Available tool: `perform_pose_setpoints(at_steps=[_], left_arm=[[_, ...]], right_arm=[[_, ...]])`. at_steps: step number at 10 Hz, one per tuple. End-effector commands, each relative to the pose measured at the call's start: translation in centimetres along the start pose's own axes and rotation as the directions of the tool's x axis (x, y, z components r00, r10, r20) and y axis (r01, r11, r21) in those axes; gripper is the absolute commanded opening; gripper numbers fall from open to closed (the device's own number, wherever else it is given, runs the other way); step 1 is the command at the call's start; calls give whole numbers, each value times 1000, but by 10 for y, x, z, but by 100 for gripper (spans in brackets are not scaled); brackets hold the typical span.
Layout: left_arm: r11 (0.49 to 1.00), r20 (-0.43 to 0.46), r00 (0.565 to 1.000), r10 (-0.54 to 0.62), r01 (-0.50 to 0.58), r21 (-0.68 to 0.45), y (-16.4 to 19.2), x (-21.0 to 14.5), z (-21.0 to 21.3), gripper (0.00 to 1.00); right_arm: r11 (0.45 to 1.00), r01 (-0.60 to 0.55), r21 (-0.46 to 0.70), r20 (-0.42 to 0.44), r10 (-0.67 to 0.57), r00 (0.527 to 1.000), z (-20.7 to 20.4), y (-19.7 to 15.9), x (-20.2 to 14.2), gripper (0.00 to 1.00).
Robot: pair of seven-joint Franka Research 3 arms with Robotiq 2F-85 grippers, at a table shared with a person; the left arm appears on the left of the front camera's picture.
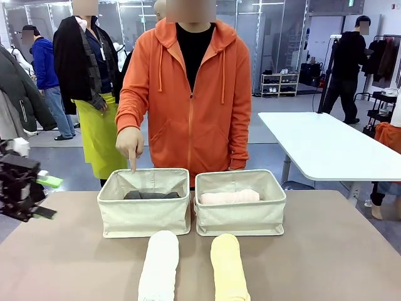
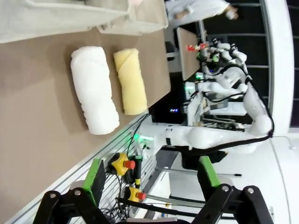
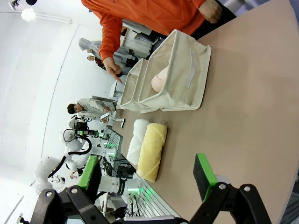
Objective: Divide the towels into two baskets.
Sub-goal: Pick up one hotel-folded towel from the bottom of the table and place it in the Fabric basket indicated by the person.
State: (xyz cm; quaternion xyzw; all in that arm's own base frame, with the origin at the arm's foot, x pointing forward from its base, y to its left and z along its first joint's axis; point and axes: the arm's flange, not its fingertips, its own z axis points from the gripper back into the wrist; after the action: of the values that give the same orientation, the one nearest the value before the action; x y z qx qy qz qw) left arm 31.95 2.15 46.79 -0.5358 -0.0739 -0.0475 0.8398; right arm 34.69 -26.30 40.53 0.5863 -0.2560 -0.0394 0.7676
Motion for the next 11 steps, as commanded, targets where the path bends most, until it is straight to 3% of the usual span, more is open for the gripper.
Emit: perform_pose_setpoints(at_steps=[1,3,4,5,8,11], left_arm=[[990,7,1000,6,-7,138,-10,-12,-51,100],[974,-26,999,-21,26,224,-16,-10,-96,100],[966,-15,999,36,-31,258,-19,-11,-115,100],[939,-26,999,-27,35,343,-24,-11,-131,100],[865,-131,991,-40,100,491,-16,-13,-184,100],[815,-121,992,-26,91,573,-4,-20,-217,100]], right_arm=[[1000,4,-11,2,-4,1000,0,4,-1,100],[1000,4,-11,2,-4,1000,0,4,-1,100],[1000,4,-11,2,-4,1000,0,4,-1,100],[1000,4,-11,2,-4,1000,0,4,-1,100],[1000,4,-11,2,-4,1000,0,4,-1,100],[1000,4,-11,2,-4,1000,0,4,-1,100]])
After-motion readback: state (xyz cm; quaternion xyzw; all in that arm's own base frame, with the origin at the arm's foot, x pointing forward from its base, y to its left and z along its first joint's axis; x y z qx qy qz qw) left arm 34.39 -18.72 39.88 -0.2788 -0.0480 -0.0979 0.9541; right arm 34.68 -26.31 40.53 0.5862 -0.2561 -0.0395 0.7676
